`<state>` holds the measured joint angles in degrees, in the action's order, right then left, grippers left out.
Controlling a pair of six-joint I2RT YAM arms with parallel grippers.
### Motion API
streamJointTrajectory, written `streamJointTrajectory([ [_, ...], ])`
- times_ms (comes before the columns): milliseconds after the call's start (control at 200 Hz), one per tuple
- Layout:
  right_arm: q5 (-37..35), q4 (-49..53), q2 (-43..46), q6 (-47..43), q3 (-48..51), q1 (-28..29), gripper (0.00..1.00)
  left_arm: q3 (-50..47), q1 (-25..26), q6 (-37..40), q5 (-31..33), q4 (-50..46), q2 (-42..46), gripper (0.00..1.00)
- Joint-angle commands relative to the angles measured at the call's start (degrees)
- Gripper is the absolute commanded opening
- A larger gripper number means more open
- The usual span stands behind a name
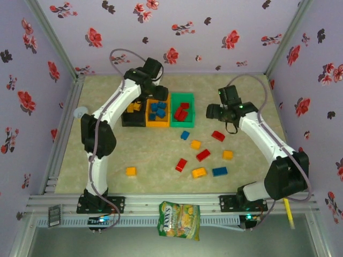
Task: Sort the legos into containers by color
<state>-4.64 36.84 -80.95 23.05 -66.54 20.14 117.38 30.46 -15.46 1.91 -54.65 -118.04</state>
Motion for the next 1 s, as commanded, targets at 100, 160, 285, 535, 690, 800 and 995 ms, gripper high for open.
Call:
streamJointTrajectory([
  [100, 3.6, -2.2, -2.6, -1.3, 4.1, 7.1, 0.75, -11.6, -0.3, 0.0, -0.5, 7.3, 9.3, 0.69],
  [160, 4.8, -1.6, -3.0, -4.2, 4.5, 8.8, 0.73, -13.8, -0.4, 0.1, -0.5, 7.8, 11.3, 0.69],
  [285, 5.4, 2.4, -4.6, -9.9, 4.1, 12.2, 0.71, -18.6, -0.5, -0.1, -0.2, 8.7, 15.2, 0.70],
  [535, 4.5, 8.6, -9.1, -15.2, 3.3, 14.9, 0.68, -23.4, -2.5, -4.2, 0.3, 8.0, 21.1, 0.71],
  [690, 6.0, 9.3, -11.4, -16.8, 3.0, 15.9, 0.68, -23.9, -3.5, -3.7, 1.0, 7.1, 24.0, 0.72],
  [800, 5.7, 9.0, -13.3, -17.8, 2.5, 17.1, 0.68, -24.1, -4.2, -3.4, 1.5, 6.5, 24.9, 0.72],
  [995, 3.9, 9.2, -16.7, -20.0, 1.2, 18.7, 0.68, -24.9, -4.8, -3.3, 1.9, 6.0, 26.0, 0.72],
])
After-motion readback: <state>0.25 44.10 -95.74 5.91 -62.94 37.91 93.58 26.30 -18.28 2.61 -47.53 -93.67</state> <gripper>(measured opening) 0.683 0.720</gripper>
